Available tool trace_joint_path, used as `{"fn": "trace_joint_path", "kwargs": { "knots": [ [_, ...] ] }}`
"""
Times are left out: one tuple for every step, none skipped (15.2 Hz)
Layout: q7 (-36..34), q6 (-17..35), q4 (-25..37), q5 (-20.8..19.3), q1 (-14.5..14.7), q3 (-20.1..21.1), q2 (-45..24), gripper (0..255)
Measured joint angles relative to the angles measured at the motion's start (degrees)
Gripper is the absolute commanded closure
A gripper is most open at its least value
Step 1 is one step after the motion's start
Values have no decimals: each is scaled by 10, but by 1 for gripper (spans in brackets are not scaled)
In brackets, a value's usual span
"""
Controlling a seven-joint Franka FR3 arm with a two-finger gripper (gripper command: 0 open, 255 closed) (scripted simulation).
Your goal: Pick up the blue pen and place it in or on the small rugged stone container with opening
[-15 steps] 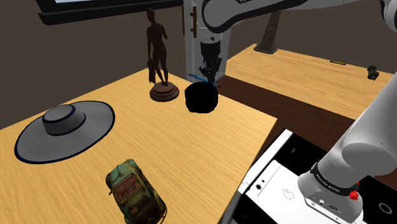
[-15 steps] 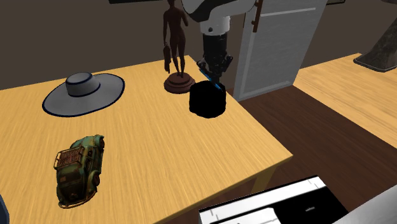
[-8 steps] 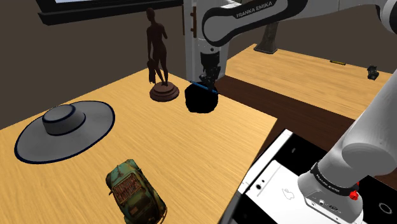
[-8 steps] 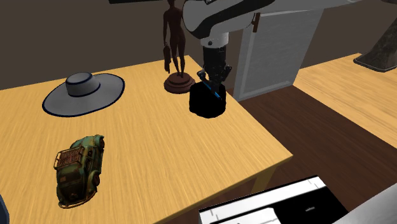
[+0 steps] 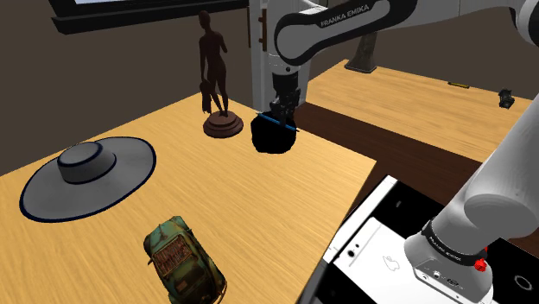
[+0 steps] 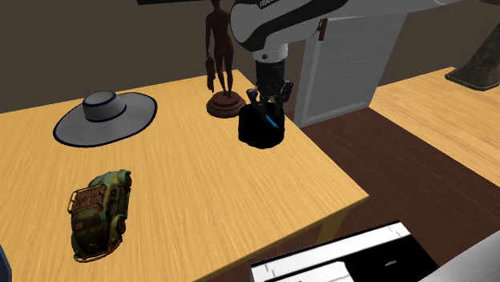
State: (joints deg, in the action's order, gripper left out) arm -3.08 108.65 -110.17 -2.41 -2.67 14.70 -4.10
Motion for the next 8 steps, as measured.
{"fn": "trace_joint_path", "kwargs": {
  "knots": [
    [0, 0, 0, 0, 0, 0, 0, 0],
    [0, 0, 0, 0, 0, 0, 0, 0],
    [0, 0, 0, 0, 0, 0, 0, 0],
    [0, 0, 0, 0, 0, 0, 0, 0],
    [0, 0, 0, 0, 0, 0, 0, 0],
    [0, -9, 9, 0, 0, 0, 1, 0],
    [1, -25, 24, 1, 0, 0, 2, 0],
    [3, -39, 31, 3, -1, 0, 9, 0]
  ]
}}
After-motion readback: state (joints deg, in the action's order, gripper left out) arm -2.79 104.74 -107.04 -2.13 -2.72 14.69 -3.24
